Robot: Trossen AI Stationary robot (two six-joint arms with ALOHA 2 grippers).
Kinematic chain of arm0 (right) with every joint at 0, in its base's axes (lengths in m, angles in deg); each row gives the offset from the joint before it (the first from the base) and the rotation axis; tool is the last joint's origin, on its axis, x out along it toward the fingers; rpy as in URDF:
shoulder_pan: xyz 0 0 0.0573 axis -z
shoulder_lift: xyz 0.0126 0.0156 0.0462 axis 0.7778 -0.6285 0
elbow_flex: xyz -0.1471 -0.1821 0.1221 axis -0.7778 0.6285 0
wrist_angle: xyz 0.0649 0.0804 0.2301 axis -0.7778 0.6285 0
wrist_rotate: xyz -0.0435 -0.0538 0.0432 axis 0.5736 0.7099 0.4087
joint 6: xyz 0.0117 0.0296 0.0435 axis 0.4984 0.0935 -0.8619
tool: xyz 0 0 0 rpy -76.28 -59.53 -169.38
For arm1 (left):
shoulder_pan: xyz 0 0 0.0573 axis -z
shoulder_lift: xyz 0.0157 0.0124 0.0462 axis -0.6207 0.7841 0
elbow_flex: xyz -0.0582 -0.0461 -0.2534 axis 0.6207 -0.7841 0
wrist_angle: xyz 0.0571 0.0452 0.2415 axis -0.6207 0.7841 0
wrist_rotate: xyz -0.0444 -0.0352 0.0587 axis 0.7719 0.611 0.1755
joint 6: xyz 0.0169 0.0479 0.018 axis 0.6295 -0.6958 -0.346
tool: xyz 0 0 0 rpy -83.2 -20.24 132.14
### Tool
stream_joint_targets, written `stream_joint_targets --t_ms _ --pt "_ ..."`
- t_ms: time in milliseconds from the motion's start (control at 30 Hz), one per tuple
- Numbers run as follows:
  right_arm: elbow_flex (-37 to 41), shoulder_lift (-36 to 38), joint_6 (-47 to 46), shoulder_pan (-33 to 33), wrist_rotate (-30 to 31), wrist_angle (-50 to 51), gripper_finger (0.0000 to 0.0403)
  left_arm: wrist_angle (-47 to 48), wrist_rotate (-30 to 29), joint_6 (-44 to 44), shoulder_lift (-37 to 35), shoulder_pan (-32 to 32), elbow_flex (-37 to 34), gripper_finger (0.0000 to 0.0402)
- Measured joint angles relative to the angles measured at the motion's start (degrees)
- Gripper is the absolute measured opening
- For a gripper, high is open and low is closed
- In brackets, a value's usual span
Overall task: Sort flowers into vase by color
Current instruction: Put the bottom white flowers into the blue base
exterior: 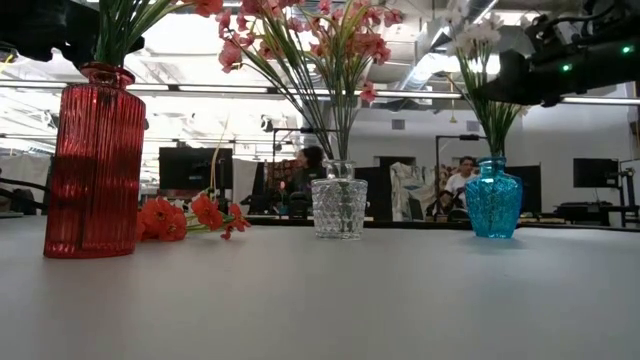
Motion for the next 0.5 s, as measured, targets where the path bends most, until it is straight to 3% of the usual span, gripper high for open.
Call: stream_joint_targets --t_ms 500 --pt "0.0 0.0 -0.43 0.0 0.04 0.09 0.0067 0.01 0.02 0.63 -0.01 0.0 -0.01 0.018"
